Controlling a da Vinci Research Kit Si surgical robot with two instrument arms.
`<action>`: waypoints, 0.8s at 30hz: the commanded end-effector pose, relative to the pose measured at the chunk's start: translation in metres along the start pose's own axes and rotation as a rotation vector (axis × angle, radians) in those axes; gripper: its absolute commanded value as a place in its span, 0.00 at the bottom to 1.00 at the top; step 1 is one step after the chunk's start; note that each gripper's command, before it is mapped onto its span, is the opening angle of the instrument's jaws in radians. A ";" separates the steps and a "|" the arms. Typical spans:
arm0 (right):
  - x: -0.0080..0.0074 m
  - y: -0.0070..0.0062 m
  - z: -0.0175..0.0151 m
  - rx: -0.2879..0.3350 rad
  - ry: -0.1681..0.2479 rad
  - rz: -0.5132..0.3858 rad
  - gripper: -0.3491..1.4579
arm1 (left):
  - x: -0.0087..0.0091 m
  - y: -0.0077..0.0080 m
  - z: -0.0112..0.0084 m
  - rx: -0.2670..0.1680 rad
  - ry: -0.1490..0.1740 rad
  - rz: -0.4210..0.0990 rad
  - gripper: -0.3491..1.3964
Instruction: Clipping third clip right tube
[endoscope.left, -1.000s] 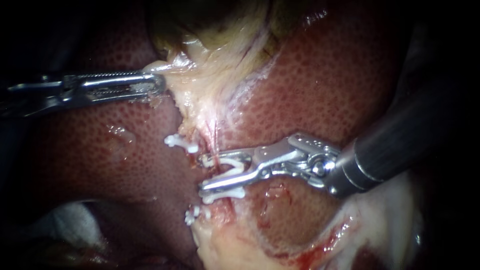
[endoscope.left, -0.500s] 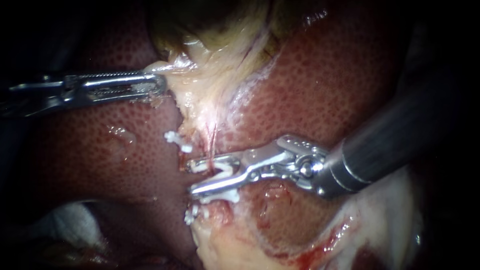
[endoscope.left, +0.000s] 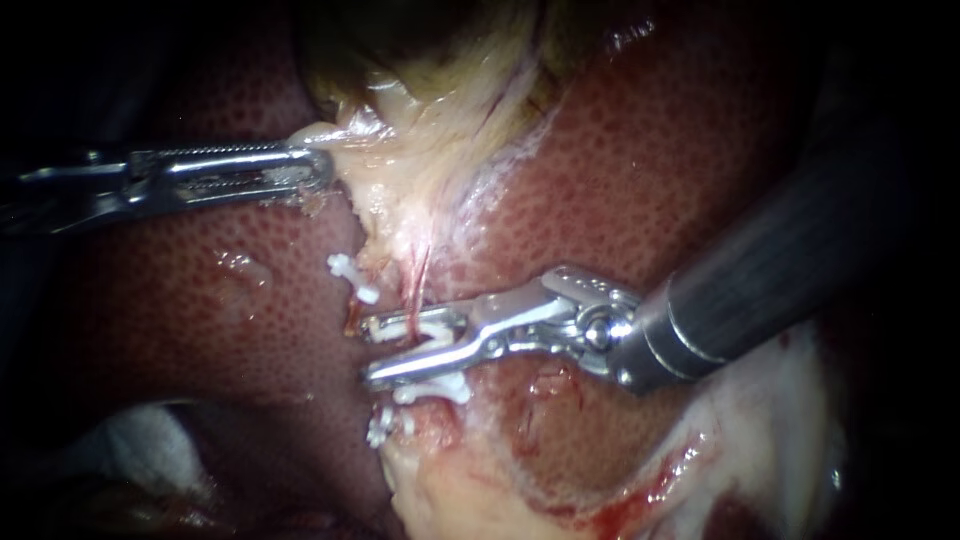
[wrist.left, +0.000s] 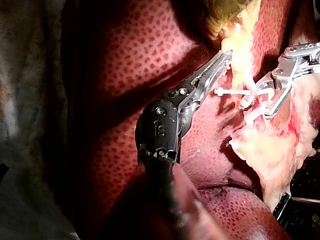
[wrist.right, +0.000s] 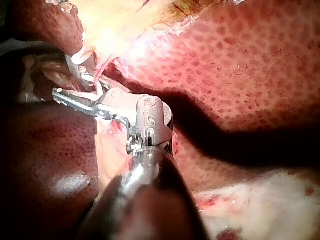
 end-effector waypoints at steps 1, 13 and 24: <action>0.0000 0.0000 -0.0001 -0.008 0.005 0.011 0.32 | 0.0000 0.0000 0.0000 0.000 0.000 0.000 0.00; -0.0001 0.0001 -0.0010 -0.034 0.028 0.039 0.00 | 0.0000 0.0000 0.0000 0.000 0.000 0.000 0.00; -0.0003 -0.0002 -0.0013 -0.068 -0.028 0.041 0.00 | 0.0000 0.0000 0.0000 0.000 0.000 0.000 0.00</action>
